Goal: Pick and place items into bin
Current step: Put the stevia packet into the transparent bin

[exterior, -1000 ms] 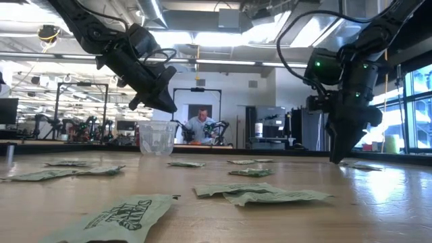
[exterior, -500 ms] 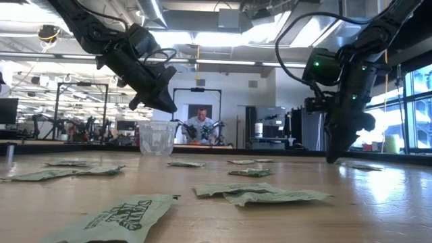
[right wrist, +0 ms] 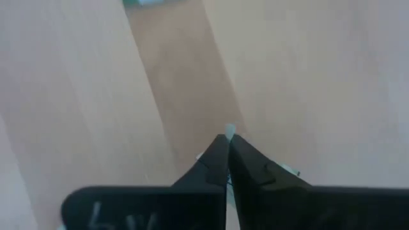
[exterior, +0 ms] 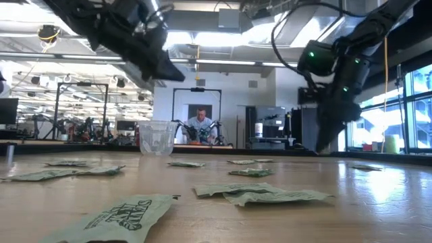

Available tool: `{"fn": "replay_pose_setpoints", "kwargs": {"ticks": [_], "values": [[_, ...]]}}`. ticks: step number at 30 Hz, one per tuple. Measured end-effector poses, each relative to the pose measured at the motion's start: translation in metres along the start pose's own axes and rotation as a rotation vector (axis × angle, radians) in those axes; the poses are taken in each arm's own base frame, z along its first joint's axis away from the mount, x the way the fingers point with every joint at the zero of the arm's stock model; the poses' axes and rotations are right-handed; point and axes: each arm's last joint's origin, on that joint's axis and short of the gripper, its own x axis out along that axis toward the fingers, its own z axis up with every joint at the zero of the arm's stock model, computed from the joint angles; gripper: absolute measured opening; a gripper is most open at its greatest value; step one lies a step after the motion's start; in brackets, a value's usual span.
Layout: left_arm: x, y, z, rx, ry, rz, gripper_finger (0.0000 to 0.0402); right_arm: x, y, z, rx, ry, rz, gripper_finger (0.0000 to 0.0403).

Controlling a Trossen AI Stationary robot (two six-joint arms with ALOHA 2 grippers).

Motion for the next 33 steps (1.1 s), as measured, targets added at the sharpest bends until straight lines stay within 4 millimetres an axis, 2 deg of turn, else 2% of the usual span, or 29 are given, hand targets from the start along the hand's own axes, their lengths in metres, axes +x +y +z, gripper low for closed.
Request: {"fn": "replay_pose_setpoints", "kwargs": {"ticks": [6, 12, 16, 21, 23, 26, 29, 33], "values": [[-0.012, -0.035, 0.002, 0.134, -0.001, -0.142, 0.0031, -0.026, -0.002, 0.046, -0.027, -0.162, 0.01, 0.0011], [-0.024, -0.068, -0.011, 0.138, 0.135, -0.276, 0.0031, -0.073, -0.007, 0.101, -0.107, -0.382, -0.022, 0.0011], [-0.031, -0.092, -0.022, 0.222, 0.208, -0.377, 0.0031, -0.103, -0.016, 0.133, -0.135, -0.501, -0.054, 0.0012], [-0.042, -0.117, -0.029, 0.237, 0.243, -0.447, 0.0033, -0.128, -0.032, 0.172, -0.159, -0.628, 0.042, 0.0012], [-0.046, -0.124, -0.033, 0.213, 0.266, -0.442, 0.0032, -0.127, -0.038, 0.189, -0.168, -0.65, 0.081, 0.0012], [-0.052, -0.133, -0.04, 0.196, 0.323, -0.416, 0.0029, -0.116, -0.041, 0.214, -0.186, -0.659, 0.146, 0.0012], [-0.058, -0.137, -0.048, 0.186, 0.384, -0.367, 0.0024, -0.094, -0.043, 0.239, -0.208, -0.65, 0.215, 0.0012], [-0.063, -0.14, -0.054, 0.15, 0.441, -0.326, 0.0017, -0.056, -0.046, 0.265, -0.217, -0.619, 0.282, 0.0012]]}}
